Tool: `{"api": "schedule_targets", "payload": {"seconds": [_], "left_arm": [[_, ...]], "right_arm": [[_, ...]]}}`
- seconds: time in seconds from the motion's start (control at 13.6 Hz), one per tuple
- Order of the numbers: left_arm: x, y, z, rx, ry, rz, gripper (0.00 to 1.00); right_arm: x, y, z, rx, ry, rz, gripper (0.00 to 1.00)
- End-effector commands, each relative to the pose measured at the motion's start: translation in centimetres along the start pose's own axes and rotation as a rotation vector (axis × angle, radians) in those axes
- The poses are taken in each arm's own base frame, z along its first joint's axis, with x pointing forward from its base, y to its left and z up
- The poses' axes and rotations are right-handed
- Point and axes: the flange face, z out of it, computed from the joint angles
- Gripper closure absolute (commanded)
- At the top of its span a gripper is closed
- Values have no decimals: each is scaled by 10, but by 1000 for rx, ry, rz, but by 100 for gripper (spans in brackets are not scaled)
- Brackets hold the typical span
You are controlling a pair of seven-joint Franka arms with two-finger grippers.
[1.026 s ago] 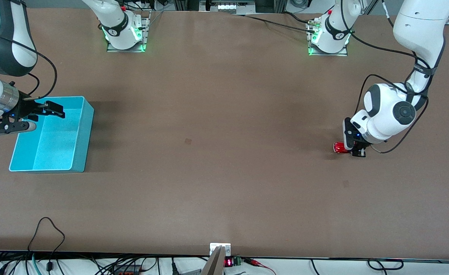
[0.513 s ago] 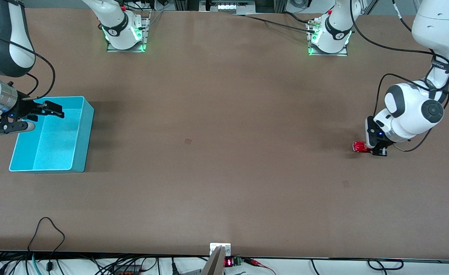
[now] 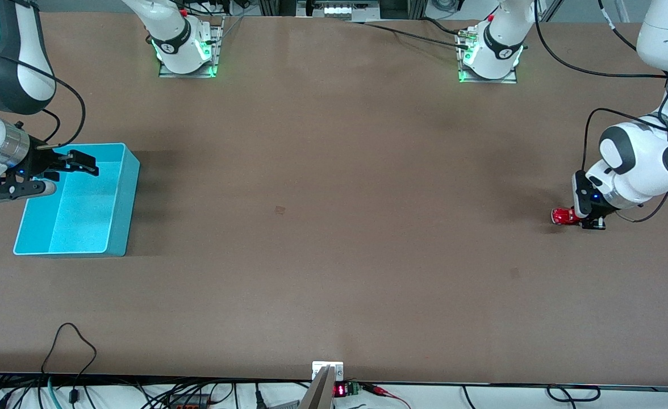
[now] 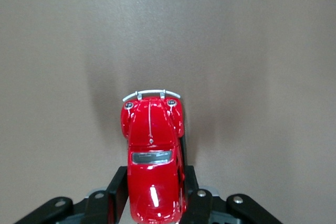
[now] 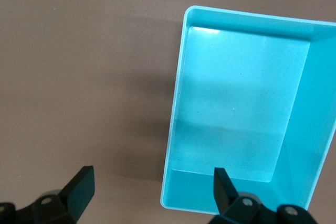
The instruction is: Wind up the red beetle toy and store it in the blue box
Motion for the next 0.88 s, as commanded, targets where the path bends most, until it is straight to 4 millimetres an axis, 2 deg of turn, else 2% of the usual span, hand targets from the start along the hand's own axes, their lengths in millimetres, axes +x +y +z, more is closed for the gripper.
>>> {"api": "schedule_targets", "payload": {"seconds": [0.0, 0.07, 0.22, 0.51, 0.59, 0.81], "left_arm": [[1, -1, -2, -36, 2, 47, 0], [9, -7, -20, -39, 7, 63, 0], [38, -23, -54, -59, 31, 114, 0], [78, -53, -106, -54, 68, 165, 0], [85, -60, -117, -35, 90, 152, 0], [97, -74, -133, 10, 129, 59, 0]], "right_arm": [[-2, -6, -4, 15, 0, 21, 0], [-3, -7, -4, 16, -4, 21, 0], [-3, -6, -4, 15, -6, 22, 0], [-3, -6, -4, 16, -9, 19, 0], [-4, -5, -4, 16, -9, 21, 0], [-4, -6, -2, 18, -17, 21, 0]]}}
